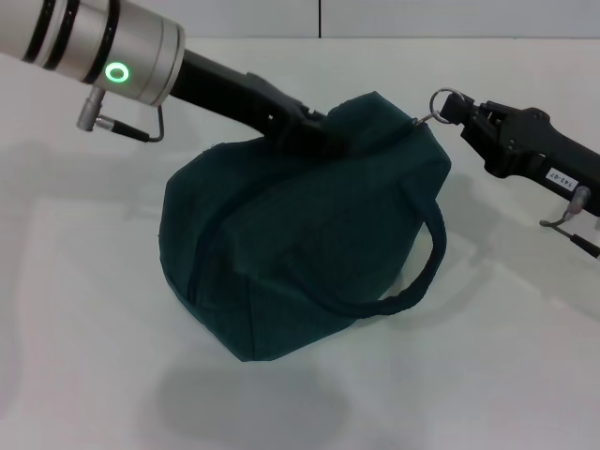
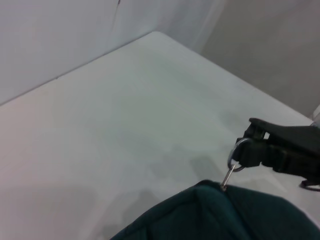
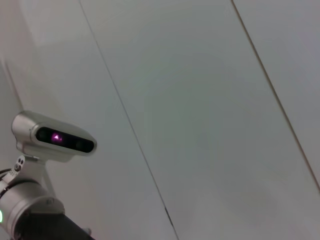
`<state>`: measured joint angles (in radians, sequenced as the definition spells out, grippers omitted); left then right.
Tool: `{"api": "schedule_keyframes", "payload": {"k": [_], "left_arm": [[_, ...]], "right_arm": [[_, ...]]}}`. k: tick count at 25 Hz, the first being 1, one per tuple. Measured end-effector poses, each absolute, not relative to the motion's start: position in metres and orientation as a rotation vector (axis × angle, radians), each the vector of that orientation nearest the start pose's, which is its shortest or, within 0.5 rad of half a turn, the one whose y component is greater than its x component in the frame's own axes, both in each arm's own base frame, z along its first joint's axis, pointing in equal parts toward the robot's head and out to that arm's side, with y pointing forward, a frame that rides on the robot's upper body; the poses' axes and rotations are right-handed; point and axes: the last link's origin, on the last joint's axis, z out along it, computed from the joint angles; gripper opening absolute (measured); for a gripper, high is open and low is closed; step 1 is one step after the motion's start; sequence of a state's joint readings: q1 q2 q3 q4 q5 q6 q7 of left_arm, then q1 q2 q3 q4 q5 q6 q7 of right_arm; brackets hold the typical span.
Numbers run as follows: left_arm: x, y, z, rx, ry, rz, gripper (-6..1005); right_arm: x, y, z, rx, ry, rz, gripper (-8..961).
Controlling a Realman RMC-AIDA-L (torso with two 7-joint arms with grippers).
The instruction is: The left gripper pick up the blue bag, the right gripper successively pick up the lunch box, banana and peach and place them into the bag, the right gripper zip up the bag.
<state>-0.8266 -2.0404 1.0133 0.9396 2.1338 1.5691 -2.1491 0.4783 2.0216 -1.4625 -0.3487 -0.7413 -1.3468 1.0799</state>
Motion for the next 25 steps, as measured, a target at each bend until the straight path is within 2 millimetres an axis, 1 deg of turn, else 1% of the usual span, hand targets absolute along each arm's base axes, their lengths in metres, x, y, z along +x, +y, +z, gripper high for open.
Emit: {"api": "schedule_keyframes", "payload": {"k": [2, 6, 13, 16, 25], "left_arm": [[-0.128, 0.393, 0.009, -2.942, -0.827, -0.285, 615], [-0.126, 0.392, 0.014, -2.927, -0.816, -0.328, 456], [-0.125, 0.391, 0.014, -2.929, -0.844, -0.342, 156], [-0.122, 0.389, 0.016, -2.949, -0.846, -0.366, 122], [-0.118, 0.384, 0.028, -2.978, -0.872, -0.476, 140]], "right_arm": [[0.245, 0.338, -0.022, -2.283, 0.699, 1.226, 93], [0.248, 0.337, -0.020, -2.271, 0.701, 1.216, 95], [0.253, 0.336, -0.020, -2.256, 0.712, 1.196, 100], [0.256, 0.337, -0.020, -2.247, 0.716, 1.179, 102], [0.261, 0.337, -0.025, -2.251, 0.748, 1.141, 107]]}}
